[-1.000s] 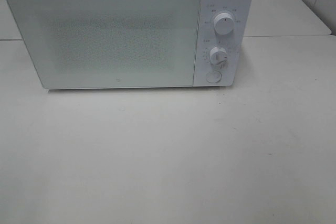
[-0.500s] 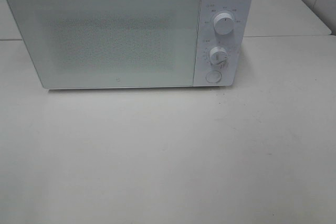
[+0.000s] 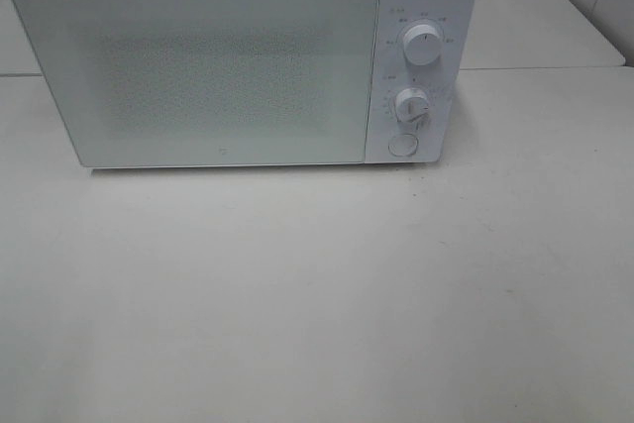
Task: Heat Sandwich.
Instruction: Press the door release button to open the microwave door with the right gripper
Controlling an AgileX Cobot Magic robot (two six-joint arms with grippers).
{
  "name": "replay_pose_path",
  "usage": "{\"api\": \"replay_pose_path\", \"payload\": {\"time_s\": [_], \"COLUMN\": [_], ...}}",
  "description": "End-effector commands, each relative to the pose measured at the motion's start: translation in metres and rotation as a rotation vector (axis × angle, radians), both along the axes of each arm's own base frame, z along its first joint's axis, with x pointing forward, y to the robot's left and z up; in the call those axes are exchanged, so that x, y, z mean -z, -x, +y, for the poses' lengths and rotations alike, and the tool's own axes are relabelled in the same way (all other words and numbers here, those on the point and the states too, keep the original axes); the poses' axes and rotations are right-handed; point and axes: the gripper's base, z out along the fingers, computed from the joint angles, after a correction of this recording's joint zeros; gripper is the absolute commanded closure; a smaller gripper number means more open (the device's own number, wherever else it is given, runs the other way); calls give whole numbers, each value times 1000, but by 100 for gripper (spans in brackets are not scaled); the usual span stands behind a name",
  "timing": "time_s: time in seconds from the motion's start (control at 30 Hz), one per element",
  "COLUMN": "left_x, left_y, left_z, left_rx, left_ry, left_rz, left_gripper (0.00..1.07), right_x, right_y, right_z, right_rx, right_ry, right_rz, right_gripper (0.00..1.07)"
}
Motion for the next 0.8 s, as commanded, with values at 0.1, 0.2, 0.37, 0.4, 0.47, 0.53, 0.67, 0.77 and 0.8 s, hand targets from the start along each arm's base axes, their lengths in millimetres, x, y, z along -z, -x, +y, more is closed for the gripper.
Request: {"api": "replay_pose_path", "payload": {"time_s": [0.1,0.2,0.37,0.4,0.47,0.53,0.67,0.77,0.8], "left_x": [-1,-1,-1,-1,-1,-1,-1,-1,-1], "left_y": [2,2,2,2,2,2,2,2,2], "left_z": [0,0,0,0,0,0,0,0,0], "left_rx": [-5,-5,-5,-5,-5,-5,-5,-5,-5], "left_ry": [6,6,6,6,6,6,6,6,6], "left_rz": [-28,-28,-28,-28,-28,-28,-28,-28,-28], "left_gripper": [7,7,7,7,7,7,7,7,7], "right_x": [-9,-8,-9,-9,-10,-10,-9,-8,-8], "right_y": [-25,-32,-53,-57,-64,-72,-89,-104,-104], "right_z": [3,4,6,7,8,9,11,13,13], "right_rx": [0,-1,-4,-4,-6,-7,-9,-11,-11], "right_ry": [3,2,1,0,0,-1,-1,-3,-3], "right_rz": [-93,-105,-123,-125,-132,-136,-142,-155,-155], "right_gripper": [31,31,31,31,31,31,31,31,31]}}
